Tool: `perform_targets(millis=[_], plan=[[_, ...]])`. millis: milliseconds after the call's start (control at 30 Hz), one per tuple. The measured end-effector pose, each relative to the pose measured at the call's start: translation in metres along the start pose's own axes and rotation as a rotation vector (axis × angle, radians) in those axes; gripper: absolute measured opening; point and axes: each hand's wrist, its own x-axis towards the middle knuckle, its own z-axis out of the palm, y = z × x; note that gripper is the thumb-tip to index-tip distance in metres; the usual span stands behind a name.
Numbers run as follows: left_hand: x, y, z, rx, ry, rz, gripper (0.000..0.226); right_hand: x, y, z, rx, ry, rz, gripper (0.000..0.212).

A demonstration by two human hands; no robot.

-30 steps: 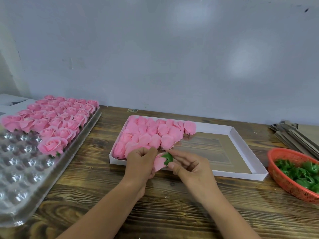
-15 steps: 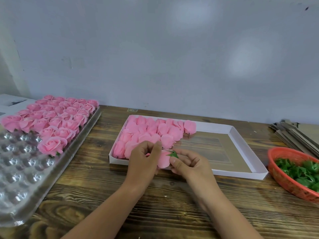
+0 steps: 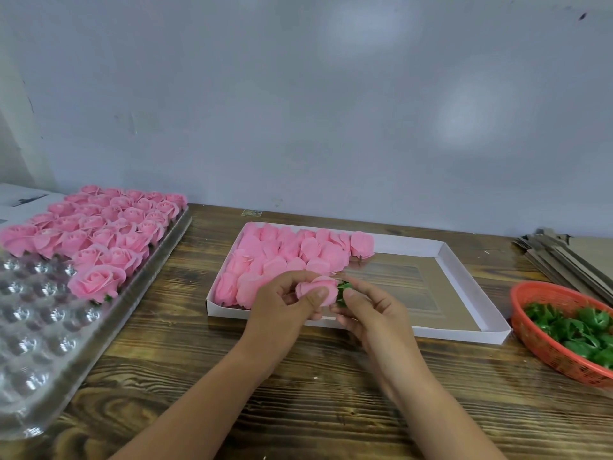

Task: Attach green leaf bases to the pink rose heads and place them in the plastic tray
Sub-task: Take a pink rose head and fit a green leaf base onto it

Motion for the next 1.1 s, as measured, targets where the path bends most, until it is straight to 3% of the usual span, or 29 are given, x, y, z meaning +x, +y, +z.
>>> perform_targets(millis=[300, 667, 1100], plan=[[0.0010, -0.0047, 0.0013, -0.022, 0.046, -0.003, 0.021, 0.0013, 0.0011, -0.0019, 0.044, 0.127, 0.003, 0.022], [0.0003, -0.0064, 0.0006, 0.010, 0.049, 0.012, 0.036, -0.0009, 0.0011, 0.0018, 0.065, 0.002, 0.055, 0.024], [0.0015, -0.0066, -0.0020, -0.076, 0.017, -0.021, 0.020, -0.0012, 0.0019, 0.0016, 0.038, 0.004, 0.028, 0.021]])
